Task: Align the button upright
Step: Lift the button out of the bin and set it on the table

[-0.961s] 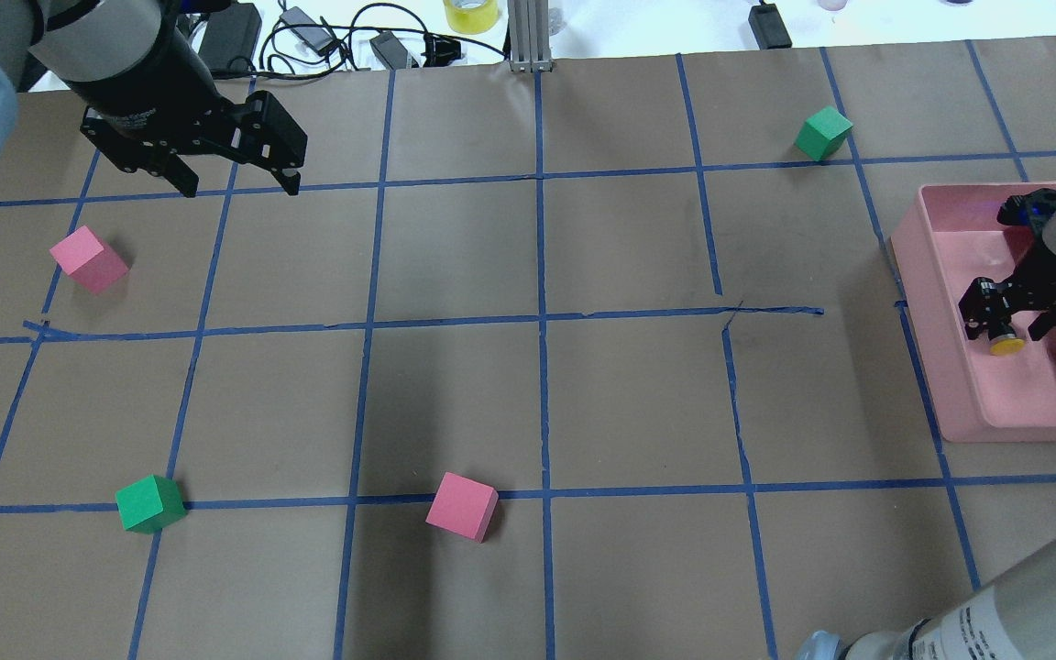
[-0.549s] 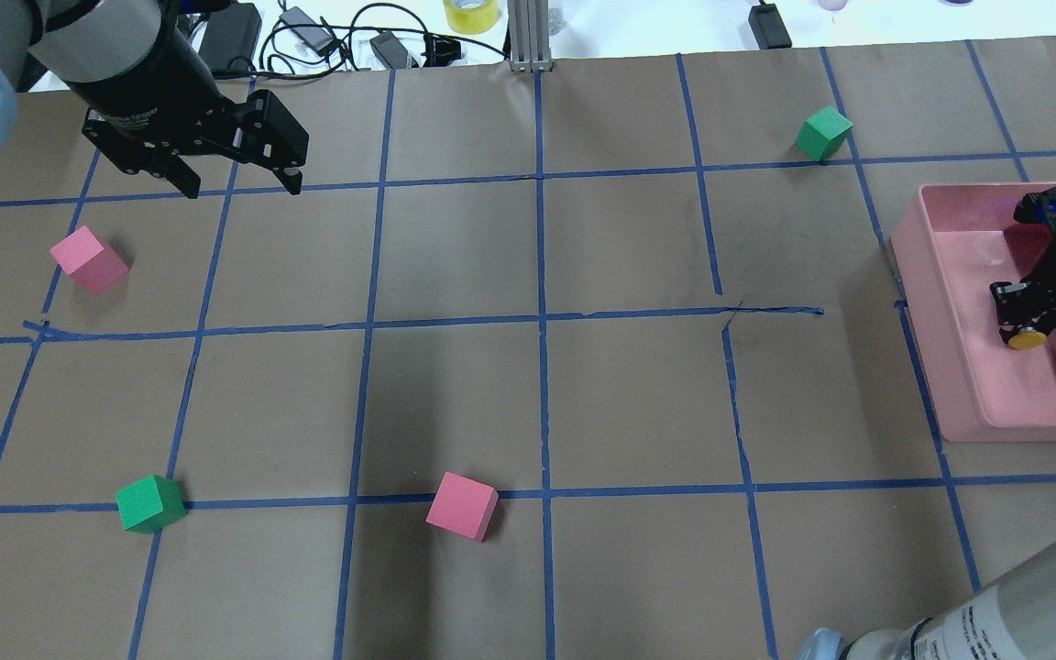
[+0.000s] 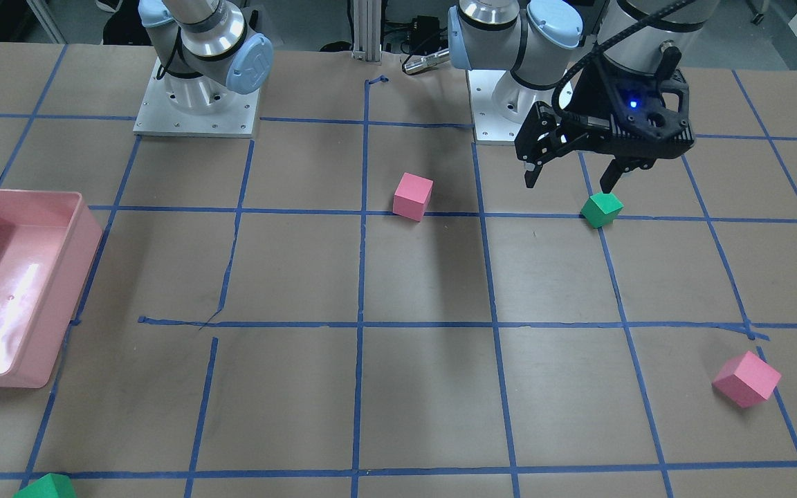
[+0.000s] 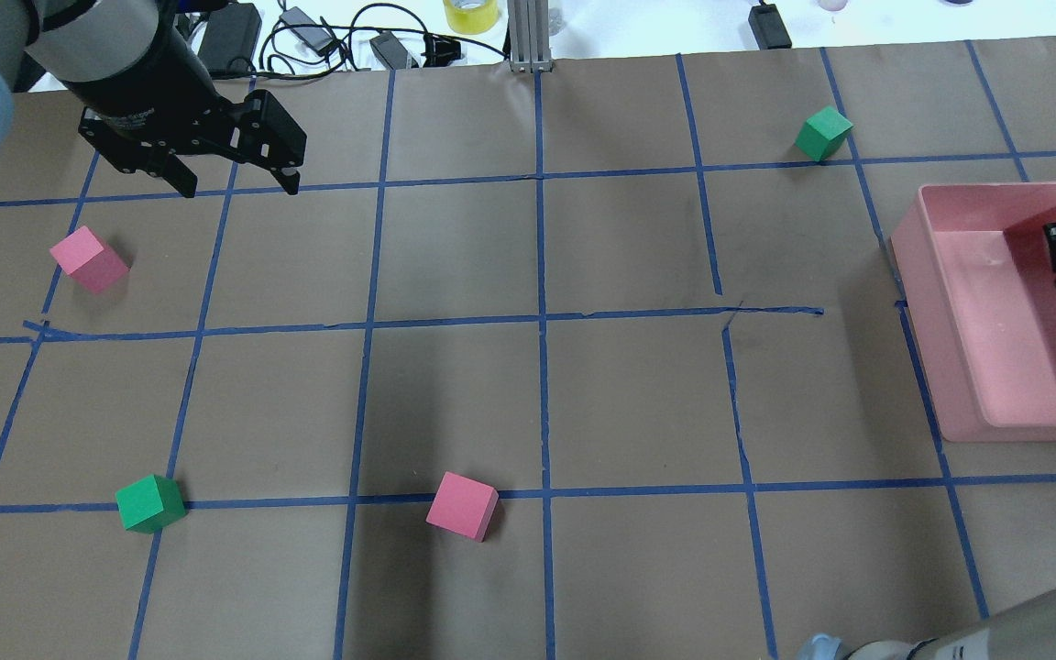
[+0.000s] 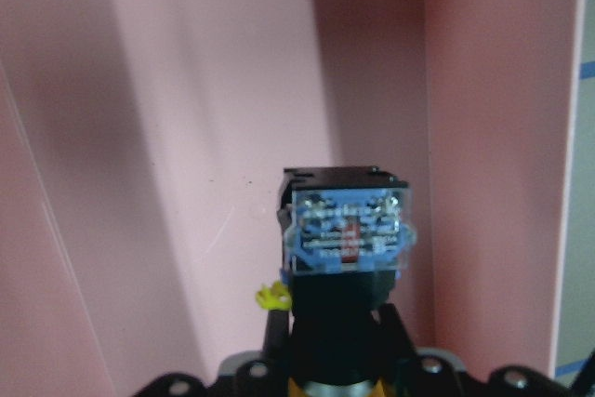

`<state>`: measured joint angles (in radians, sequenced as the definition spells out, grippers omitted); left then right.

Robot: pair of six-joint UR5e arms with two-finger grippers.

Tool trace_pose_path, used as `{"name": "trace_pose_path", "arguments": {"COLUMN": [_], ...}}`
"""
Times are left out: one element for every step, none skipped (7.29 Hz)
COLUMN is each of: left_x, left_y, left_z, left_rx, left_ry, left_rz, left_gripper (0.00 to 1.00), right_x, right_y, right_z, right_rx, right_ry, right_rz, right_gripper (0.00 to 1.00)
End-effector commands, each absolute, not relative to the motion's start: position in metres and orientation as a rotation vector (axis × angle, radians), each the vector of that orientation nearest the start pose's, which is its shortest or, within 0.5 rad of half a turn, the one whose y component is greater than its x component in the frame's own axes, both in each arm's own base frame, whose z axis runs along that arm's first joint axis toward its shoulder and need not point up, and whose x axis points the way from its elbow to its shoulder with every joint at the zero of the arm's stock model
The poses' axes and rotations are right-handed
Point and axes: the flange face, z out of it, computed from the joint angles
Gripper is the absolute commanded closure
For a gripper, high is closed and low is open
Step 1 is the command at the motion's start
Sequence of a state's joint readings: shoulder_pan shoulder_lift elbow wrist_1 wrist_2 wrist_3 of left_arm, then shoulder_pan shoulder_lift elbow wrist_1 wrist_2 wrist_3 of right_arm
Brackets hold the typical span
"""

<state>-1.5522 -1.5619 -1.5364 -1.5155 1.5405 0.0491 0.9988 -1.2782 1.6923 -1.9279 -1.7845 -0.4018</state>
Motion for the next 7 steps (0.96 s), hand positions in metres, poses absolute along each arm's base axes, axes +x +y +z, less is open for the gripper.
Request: {"name": "trace_pose_path", "arguments": {"left_x": [-0.126,-0.126,-0.125,-0.126,-0.125,-0.125,-0.126], "left_y": [-0.500,-0.501,-0.501,-0.501,-0.501,-0.501,-0.502], "left_z": [0.514,0.513,0.513,0.513,0.513,0.513,0.513], "left_rx": [0.048,0.048,0.043,0.046,0.043,0.043,0.046], "left_ry": [3.165,3.163,3.162,3.162,3.162,3.160,3.162], "left_rz": [-0.155,-0.152,-0.152,-0.149,-0.152,-0.152,-0.149], "left_gripper": [0.00,0.00,0.00,0.00,0.00,0.00,0.00], "right_x": [-0.179,-0.141,-0.091,-0.027,0.047,0.108,0.161], "right_y": [-0.564,-0.571,-0.580,-0.592,-0.604,-0.617,-0.629], "right_z": [0.367,0.383,0.387,0.379,0.359,0.336,0.304], "right_rx": [0.287,0.243,0.151,0.241,0.174,0.112,0.074], "right_ry": [3.279,3.287,3.305,3.289,3.222,3.228,3.230], "right_rz": [0.271,0.274,0.241,0.198,0.155,0.066,-0.001], "right_gripper": [1.00,1.00,1.00,1.00,1.00,1.00,1.00]}}
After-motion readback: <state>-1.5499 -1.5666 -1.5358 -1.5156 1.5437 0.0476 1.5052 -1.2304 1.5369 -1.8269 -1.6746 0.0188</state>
